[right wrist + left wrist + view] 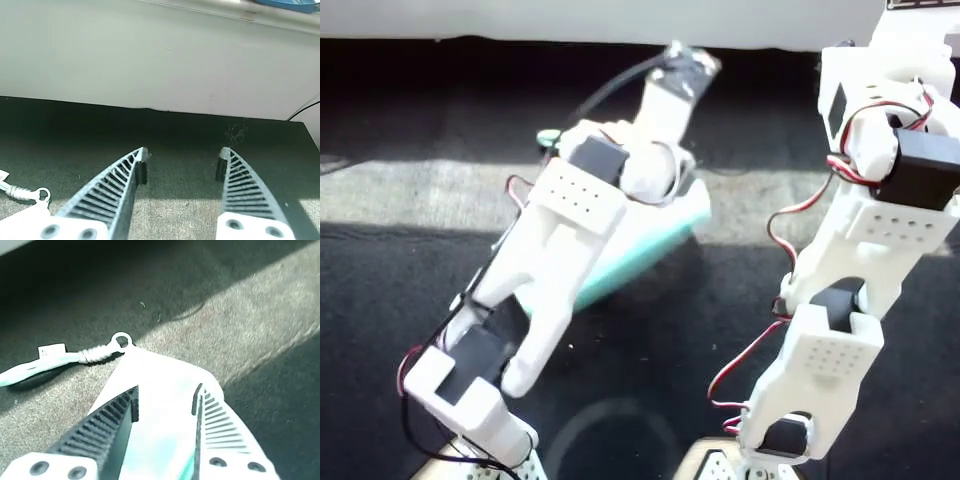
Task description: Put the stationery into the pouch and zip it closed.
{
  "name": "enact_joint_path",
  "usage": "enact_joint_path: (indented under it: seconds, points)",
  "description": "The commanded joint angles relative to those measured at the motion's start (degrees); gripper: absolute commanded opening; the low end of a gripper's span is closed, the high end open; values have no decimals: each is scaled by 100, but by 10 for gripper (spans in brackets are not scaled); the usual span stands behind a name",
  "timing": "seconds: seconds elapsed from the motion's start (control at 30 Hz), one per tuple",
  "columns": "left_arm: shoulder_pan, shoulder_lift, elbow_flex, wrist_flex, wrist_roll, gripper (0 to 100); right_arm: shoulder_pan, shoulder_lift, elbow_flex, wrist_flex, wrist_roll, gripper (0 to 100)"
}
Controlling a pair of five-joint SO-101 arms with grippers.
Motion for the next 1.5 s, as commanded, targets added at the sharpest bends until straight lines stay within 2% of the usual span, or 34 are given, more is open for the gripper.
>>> enact_joint_path:
  seconds: [0.0,0.1,0.17,0.23,0.27,0.3,0.33,0.37,0.47,0.63,0.83,0.97,1.17,1.3,1.47]
  points:
    - [-119,-716,-690,431,158,210,22,-75,-145,75,-44,224]
    - [-154,-1086,-1024,993,158,210,22,-84,-154,84,-44,224]
    - [-295,-1376,-1095,1644,149,200,22,-251,-127,84,-44,202]
    - [-523,-1631,-1095,2268,149,136,13,-532,-48,84,-44,104]
    - [-690,-1736,-1086,2541,149,83,13,-716,57,84,-44,32]
    - [-884,-1842,-1086,2760,149,24,13,-919,171,84,-44,0]
    - [-1077,-1956,-1086,2980,167,0,13,-1138,347,84,-44,22]
    - [-1288,-2070,-1095,3200,176,23,13,-1367,585,84,-44,31]
    - [-2026,-2571,-989,3446,176,10,-13,-2114,1569,84,-44,5]
    - [-3055,-3855,119,3446,176,9,-532,-3793,4435,75,-44,7]
    - [-3503,-5903,2862,3437,141,13,-1314,-5921,8629,-233,-44,7]
    - [-3503,-7248,4848,2796,141,13,-1341,-7090,11292,-1138,-18,7]
    - [-3486,-9429,7556,1204,141,13,-1341,-8673,14651,-2914,-9,7]
    - [-3503,-10879,8822,853,141,13,-1358,-9552,16497,-4303,-9,7]
    - [-3503,-10598,9604,800,141,13,-1367,-10519,18070,-5086,-26,7]
